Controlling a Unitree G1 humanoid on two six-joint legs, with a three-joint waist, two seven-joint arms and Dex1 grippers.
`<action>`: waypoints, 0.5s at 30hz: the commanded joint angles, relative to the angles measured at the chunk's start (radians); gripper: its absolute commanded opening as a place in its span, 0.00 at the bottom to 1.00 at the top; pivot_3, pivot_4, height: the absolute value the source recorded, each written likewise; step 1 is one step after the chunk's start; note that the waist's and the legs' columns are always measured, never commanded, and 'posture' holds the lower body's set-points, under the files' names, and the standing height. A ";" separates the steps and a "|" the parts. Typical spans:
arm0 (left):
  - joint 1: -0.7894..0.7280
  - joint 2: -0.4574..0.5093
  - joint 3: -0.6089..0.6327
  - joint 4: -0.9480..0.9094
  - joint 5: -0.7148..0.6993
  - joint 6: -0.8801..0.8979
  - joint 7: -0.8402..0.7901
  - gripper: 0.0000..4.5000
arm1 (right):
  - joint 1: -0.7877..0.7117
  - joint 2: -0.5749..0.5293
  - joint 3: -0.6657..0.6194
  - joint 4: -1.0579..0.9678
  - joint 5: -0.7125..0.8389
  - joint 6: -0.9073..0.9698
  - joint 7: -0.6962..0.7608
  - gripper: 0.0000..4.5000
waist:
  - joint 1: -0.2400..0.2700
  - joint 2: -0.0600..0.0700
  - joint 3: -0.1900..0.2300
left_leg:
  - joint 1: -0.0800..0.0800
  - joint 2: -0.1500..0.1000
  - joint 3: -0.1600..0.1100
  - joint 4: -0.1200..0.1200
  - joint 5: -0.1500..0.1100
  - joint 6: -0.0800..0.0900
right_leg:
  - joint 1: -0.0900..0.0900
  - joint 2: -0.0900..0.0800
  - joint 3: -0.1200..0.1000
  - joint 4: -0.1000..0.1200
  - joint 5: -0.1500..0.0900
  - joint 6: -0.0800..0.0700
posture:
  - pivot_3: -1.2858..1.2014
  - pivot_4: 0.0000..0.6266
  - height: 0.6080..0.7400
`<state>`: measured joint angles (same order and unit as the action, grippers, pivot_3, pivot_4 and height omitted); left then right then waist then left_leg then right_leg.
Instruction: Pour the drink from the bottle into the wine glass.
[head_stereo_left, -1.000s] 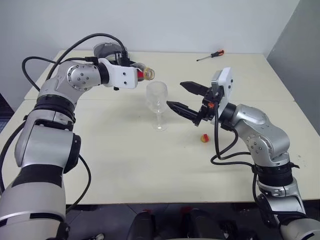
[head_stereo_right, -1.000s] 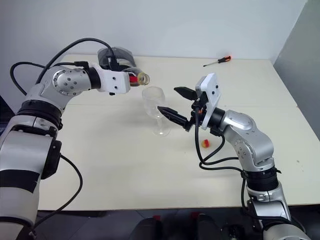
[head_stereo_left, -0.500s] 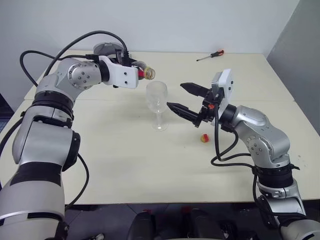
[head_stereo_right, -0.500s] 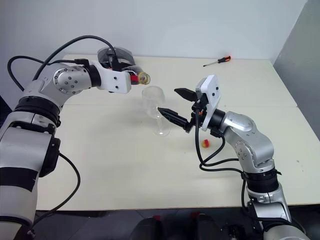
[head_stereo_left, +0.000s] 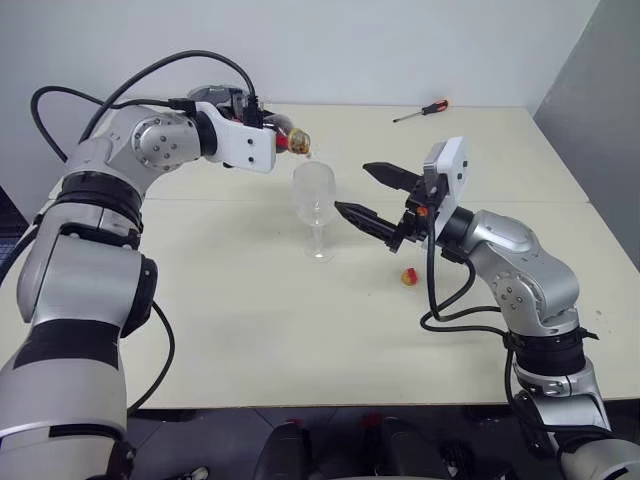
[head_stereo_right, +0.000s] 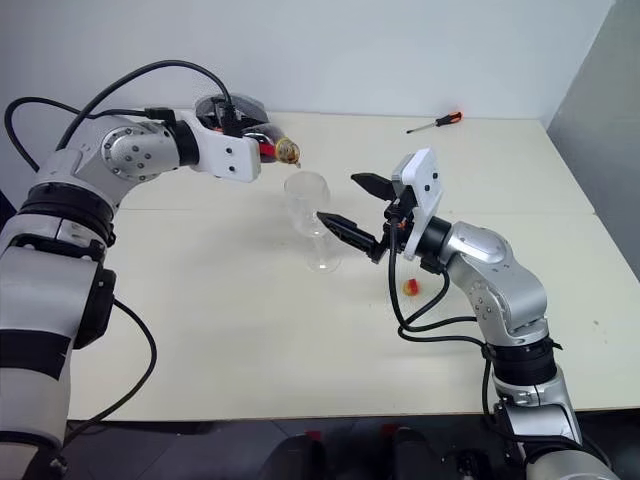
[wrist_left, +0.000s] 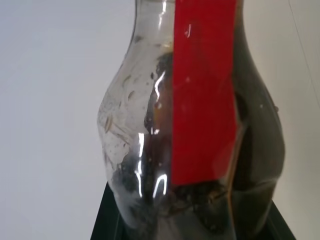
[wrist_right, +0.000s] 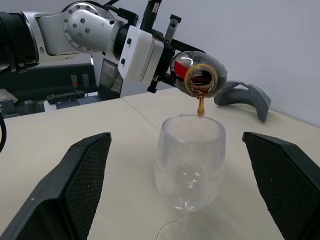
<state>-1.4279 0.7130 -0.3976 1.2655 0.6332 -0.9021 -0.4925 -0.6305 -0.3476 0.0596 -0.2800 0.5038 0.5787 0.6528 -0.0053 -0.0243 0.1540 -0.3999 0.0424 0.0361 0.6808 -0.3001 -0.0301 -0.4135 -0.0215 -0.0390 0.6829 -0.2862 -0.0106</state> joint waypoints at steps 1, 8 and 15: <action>-0.059 0.022 -0.002 -0.008 0.006 -0.010 0.034 0.23 | -0.017 0.003 -0.018 -0.022 0.006 -0.019 -0.004 1.00 | 0.000 0.000 0.000 | 0.000 0.000 0.000 0.000 0.000 0.000 | 0.000 0.000 0.000 0.000 0.000 0.000 | 0.52 0.24 1.00; -0.076 0.022 -0.015 0.000 0.015 -0.010 0.046 0.23 | -0.041 0.013 -0.040 -0.011 0.025 -0.009 -0.016 1.00 | 0.000 0.000 0.000 | 0.000 0.000 0.000 0.000 0.000 0.000 | 0.000 0.000 0.000 0.000 0.000 0.000 | 0.52 0.24 1.00; -0.093 0.024 -0.026 0.006 0.023 -0.009 0.054 0.23 | -0.047 0.018 -0.046 -0.008 0.030 -0.014 -0.024 1.00 | 0.000 0.000 0.000 | 0.000 0.000 0.001 0.000 0.000 0.000 | -0.001 0.000 0.000 0.001 0.000 0.000 | 0.52 0.24 1.00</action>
<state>-1.4687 0.7139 -0.4274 1.2862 0.6601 -0.9037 -0.4645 -0.6536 -0.3334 0.0386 -0.2669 0.5189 0.5782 0.6312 -0.0057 -0.0243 0.1540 -0.3999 0.0426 0.0372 0.6809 -0.3000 -0.0303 -0.4141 -0.0215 -0.0389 0.6836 -0.2862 -0.0106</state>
